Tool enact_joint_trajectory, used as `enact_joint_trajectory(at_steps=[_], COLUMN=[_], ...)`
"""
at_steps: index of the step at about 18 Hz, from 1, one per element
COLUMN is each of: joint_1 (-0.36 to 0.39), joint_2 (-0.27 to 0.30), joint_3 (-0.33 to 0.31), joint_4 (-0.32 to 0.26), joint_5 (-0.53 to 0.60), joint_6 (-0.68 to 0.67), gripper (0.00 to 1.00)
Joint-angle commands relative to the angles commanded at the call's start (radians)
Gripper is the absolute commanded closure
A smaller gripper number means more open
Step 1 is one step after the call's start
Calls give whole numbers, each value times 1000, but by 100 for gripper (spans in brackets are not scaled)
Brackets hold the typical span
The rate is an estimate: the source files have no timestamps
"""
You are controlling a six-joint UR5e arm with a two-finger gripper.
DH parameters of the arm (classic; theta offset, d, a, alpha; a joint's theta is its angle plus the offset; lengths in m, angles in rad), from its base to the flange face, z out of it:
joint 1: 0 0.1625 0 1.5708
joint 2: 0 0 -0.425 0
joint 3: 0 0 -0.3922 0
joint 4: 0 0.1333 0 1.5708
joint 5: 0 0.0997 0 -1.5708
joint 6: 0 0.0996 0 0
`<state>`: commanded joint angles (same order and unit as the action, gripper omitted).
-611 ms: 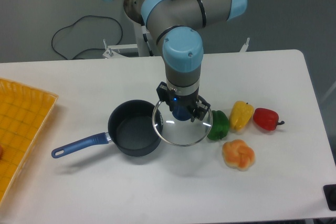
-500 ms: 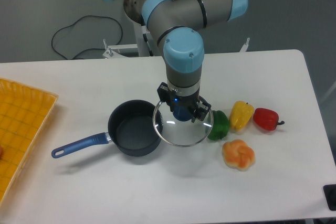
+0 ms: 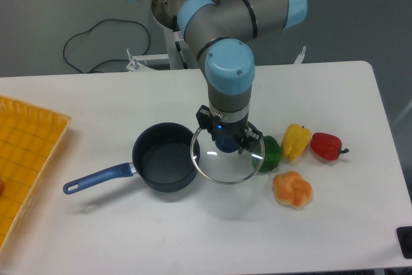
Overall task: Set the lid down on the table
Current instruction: 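Carry the glass lid by its blue knob away from the saucepan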
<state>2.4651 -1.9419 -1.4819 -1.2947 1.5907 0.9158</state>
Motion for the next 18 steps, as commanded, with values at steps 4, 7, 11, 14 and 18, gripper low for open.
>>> enact_joint_trajectory(at_steps=[4,7,11,14,18], joint_1=[0,2,9,5,0], joint_2=[-29,-41,-74,-104,-120], joint_3=[14,23,48,55,54], joint_4=[2,2,6,37,63], joint_5=[2,2,0,0,-2], joint_6=[0,0,-2,-9,-12], gripper=[40,40,40,40,40])
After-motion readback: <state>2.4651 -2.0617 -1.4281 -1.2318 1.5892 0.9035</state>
